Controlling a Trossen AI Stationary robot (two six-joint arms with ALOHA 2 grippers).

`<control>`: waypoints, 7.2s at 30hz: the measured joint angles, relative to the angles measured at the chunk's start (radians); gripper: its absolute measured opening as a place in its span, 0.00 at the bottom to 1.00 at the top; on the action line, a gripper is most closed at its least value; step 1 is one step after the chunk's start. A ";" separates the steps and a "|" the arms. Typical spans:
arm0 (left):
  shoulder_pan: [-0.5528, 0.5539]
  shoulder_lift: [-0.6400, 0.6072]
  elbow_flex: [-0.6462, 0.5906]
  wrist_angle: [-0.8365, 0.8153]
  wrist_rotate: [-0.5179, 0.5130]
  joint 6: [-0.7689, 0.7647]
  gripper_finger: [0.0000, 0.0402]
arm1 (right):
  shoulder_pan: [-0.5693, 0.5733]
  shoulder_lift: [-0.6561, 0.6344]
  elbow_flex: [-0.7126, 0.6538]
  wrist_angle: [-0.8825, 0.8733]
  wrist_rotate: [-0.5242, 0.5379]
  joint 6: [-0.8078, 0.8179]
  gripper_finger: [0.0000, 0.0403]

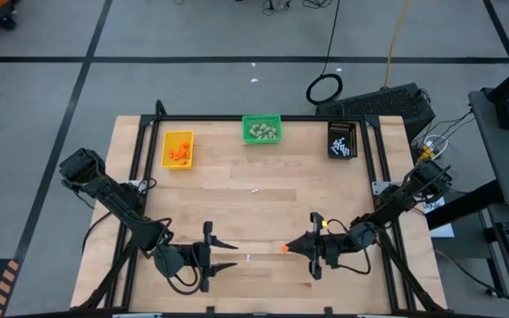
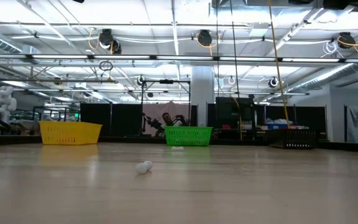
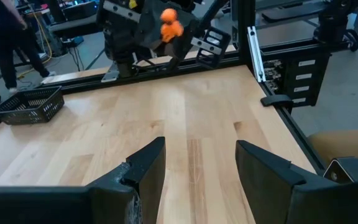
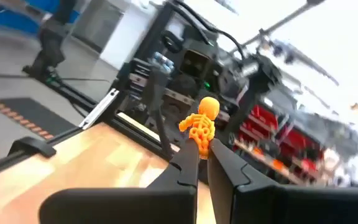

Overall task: Sort Halloween decoration
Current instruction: Put the orange skeleton toy into the yellow bin

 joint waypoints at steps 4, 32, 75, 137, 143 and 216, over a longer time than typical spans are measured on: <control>0.000 0.000 0.000 -0.007 0.000 0.000 0.48 | 0.000 -0.002 0.000 0.001 -0.088 -0.140 0.00; 0.000 0.000 0.000 -0.007 0.000 0.000 0.48 | 0.000 -0.002 0.000 0.010 -0.113 -0.324 0.00; 0.003 0.000 0.000 -0.004 0.000 0.001 0.48 | 0.000 -0.003 0.001 -0.010 -0.108 0.538 0.00; 0.162 0.061 0.000 0.286 0.001 -0.526 0.48 | -0.050 -0.003 0.416 -0.806 0.285 0.306 0.00; 0.198 0.061 0.009 0.282 0.002 -0.578 0.48 | -0.051 -0.003 0.416 -0.807 0.402 0.294 0.00; 0.310 0.074 0.067 0.166 0.086 -0.567 0.07 | -0.117 -0.003 0.415 -0.864 0.468 0.341 0.11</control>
